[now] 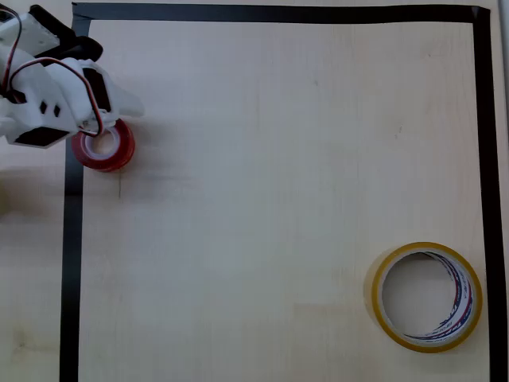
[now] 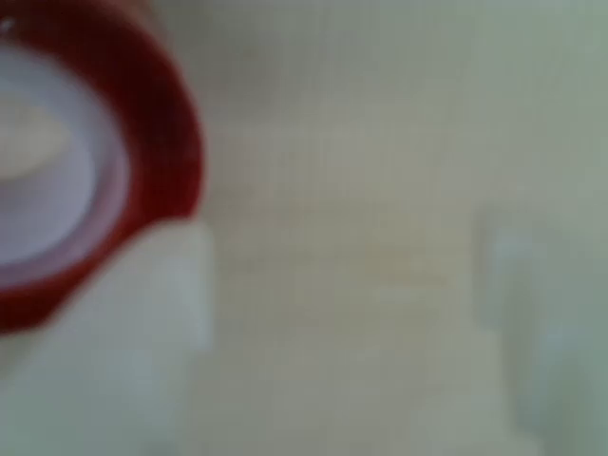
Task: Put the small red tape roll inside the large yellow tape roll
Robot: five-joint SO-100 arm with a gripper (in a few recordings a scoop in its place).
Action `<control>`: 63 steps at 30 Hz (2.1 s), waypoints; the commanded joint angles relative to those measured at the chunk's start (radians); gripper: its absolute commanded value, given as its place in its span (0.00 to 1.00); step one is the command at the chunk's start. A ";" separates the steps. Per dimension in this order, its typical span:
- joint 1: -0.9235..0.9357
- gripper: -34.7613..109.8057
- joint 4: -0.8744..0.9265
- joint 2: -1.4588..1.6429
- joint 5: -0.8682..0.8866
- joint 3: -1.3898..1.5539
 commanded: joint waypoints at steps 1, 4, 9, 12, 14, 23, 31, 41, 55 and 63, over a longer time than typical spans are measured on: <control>0.003 0.34 -0.031 -0.003 0.046 0.002; 0.002 0.34 -0.043 -0.054 0.057 0.000; 0.002 0.34 -0.055 -0.109 0.058 -0.005; 0.003 0.34 -0.055 -0.101 0.058 0.009; 0.006 0.34 -0.054 -0.089 0.058 0.020; 0.021 0.36 0.011 0.049 0.072 0.087; 0.044 0.37 0.003 0.069 0.074 0.130; 0.048 0.37 -0.078 -0.048 0.074 0.129; 0.060 0.33 -0.137 -0.179 0.066 0.109; 0.074 0.24 -0.127 -0.229 0.064 0.075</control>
